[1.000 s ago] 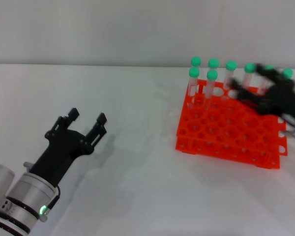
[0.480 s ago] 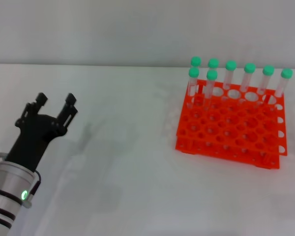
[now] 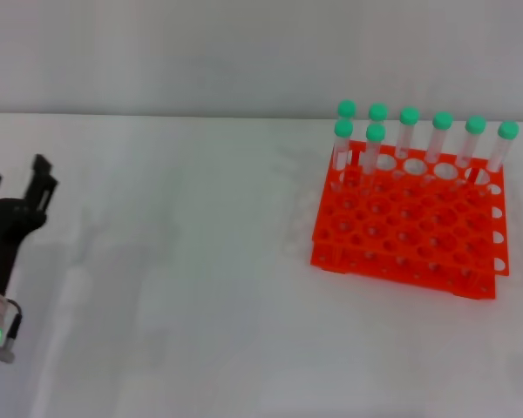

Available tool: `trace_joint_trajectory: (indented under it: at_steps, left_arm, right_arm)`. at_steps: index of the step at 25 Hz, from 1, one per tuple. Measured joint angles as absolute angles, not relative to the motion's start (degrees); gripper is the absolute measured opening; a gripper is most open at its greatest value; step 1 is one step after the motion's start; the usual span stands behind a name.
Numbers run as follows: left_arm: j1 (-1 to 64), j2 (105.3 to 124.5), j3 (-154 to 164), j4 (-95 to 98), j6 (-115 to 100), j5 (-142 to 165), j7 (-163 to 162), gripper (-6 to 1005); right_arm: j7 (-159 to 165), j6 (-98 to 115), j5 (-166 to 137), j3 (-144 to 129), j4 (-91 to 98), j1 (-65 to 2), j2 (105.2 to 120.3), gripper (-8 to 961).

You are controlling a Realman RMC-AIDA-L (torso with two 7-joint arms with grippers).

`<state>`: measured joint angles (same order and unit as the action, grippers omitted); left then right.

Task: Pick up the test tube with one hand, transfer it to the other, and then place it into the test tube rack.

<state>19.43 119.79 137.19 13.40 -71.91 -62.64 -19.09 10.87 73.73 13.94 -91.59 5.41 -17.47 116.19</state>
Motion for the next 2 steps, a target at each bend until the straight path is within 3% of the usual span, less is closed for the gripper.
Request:
trace_joint_trajectory:
  at_steps: [2]
  left_arm:
    - [19.39,119.76,137.21,13.27,-71.79,-64.06,-19.13,787]
  right_arm:
    - [11.55,73.59,13.92,-91.67,5.38,-17.44,116.19,868]
